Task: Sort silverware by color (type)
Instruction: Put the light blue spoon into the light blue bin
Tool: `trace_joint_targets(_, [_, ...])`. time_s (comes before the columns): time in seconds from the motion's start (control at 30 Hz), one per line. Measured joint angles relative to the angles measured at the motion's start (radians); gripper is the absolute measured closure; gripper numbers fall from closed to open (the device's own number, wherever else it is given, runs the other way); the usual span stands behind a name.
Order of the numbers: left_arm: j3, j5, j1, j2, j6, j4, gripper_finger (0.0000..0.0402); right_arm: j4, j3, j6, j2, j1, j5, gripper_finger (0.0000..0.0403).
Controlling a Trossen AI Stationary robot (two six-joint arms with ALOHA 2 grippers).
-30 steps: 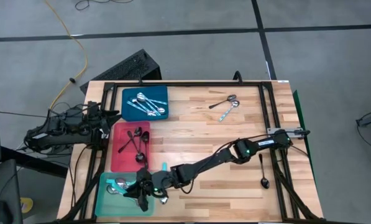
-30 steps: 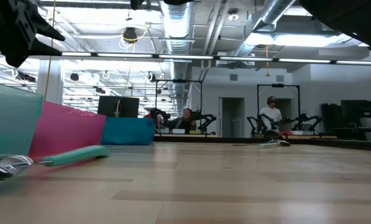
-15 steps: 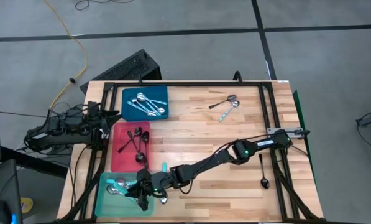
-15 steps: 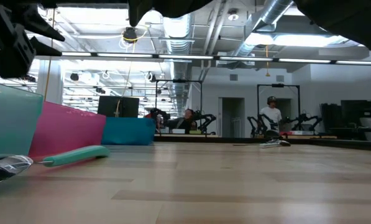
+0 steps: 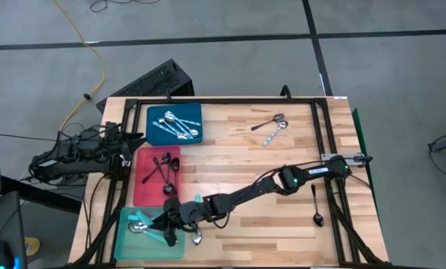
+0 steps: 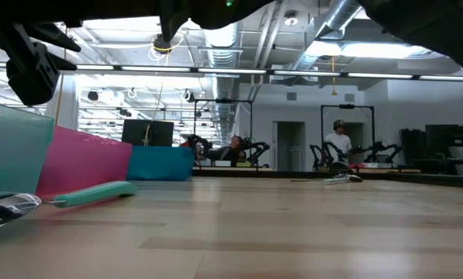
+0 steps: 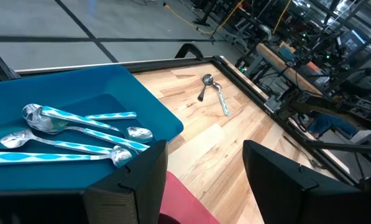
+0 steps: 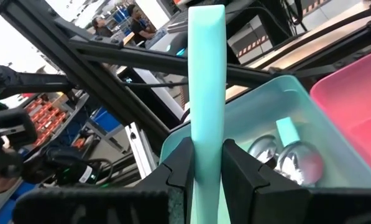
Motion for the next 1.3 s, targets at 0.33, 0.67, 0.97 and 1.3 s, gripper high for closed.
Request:
trace_joint_targets(0.33, [0.0,-0.001,0.0,0.0,0.0,-0.001,0.0207,-0.007,0.0,-0.016,-0.001,0.0,0.002,0.032])
trace_joint_targets(0.67, [0.0,-0.001,0.0,0.0,0.0,-0.001,0.0207,-0.031,0.0,-0.031,-0.001,0.0,0.01,0.032])
trace_joint_targets(0.97, [0.0,-0.001,0.0,0.0,0.0,-0.001,0.0207,-0.025,0.0,-0.029,0.007,-0.004,0.01,0.032])
trace_joint_targets(1.3, [0.0,-0.002,0.0,0.0,0.0,-0.003,0.0207,0.105,0.001,0.022,0.061,-0.006,0.016,0.032])
